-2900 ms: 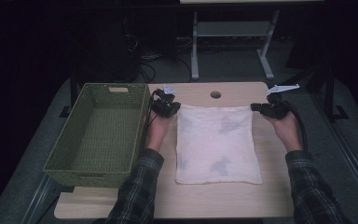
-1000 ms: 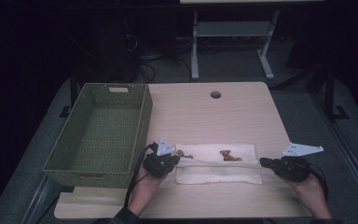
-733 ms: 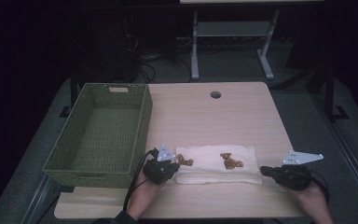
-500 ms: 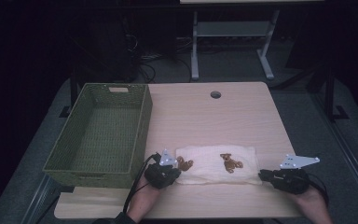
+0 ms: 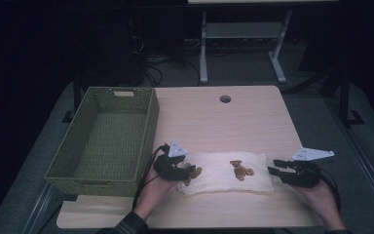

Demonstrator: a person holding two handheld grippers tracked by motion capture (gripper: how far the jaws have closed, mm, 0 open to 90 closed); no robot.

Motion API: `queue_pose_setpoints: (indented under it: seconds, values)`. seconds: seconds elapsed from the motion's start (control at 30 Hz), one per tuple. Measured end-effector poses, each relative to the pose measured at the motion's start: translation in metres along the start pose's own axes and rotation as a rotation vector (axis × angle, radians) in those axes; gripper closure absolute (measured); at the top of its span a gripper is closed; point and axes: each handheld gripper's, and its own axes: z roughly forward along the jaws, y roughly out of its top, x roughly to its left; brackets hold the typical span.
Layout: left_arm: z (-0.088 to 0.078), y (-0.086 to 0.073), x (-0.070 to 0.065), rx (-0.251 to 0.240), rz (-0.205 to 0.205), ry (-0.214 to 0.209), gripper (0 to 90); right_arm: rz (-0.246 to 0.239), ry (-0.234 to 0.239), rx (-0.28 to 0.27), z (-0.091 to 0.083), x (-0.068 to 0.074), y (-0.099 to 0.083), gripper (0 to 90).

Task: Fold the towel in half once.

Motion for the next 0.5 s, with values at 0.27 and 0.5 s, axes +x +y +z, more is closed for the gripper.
queue_pose_setpoints:
  seconds: [0.27, 0.5]
  values:
    - [0.019, 0.013, 0.018, 0.009, -0.021, 0.014, 47.5, 0.015, -0.037, 0.005, 0.016, -0.017, 0.016, 62.6]
    - [0.032, 0.014, 0.034, 0.026, -0.058, 0.045, 50.2, 0.050, -0.064, 0.023, 0.038, -0.035, 0.025, 65.2]
